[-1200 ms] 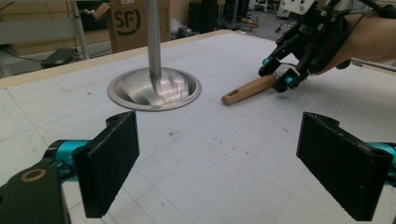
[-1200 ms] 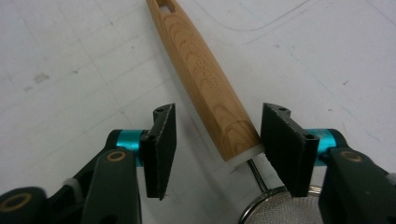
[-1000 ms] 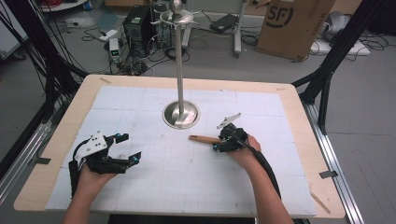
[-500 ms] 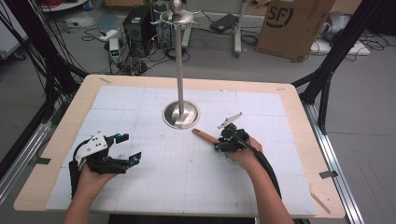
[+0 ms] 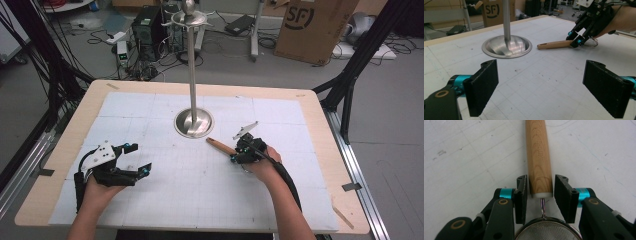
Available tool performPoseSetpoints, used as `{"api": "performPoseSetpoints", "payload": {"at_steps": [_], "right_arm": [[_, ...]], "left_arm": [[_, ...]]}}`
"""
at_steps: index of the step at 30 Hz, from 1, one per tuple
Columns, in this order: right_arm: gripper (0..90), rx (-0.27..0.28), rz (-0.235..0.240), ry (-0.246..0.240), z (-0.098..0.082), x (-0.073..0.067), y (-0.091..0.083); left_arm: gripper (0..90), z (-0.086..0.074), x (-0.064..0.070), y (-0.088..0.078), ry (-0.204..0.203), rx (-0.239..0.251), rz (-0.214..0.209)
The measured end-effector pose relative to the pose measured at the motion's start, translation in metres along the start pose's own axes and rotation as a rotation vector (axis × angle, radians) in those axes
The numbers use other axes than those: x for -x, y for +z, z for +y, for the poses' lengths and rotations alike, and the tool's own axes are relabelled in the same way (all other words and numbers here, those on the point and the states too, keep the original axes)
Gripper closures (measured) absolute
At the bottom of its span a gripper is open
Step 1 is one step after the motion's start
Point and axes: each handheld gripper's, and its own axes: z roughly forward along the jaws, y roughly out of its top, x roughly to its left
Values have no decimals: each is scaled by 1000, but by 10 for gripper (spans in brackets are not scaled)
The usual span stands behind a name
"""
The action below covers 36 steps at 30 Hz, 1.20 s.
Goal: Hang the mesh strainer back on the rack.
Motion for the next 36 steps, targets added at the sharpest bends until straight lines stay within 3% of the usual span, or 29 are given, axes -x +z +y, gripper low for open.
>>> {"api": "performPoseSetpoints", "payload": {"at_steps": [5, 10, 14, 24, 30, 36], "right_arm": [[632, -27, 3, -7, 2, 0, 0], [635, -96, -2, -53, 13, 0, 2], [635, -139, 7, -56, 19, 0, 3], [669, -187, 6, -87, 26, -1, 6], [676, -198, 10, -73, 27, -1, 6], [688, -209, -34, -95, 28, -7, 6]], "left_arm": [[137, 0, 0, 0, 3, -2, 0], [137, 0, 0, 0, 3, -2, -1], [137, 0, -1, -1, 0, -2, 0], [138, 0, 0, 0, 2, 0, -3], [138, 0, 2, 1, 0, -6, -7], [138, 0, 2, 1, 4, -5, -10]]}}
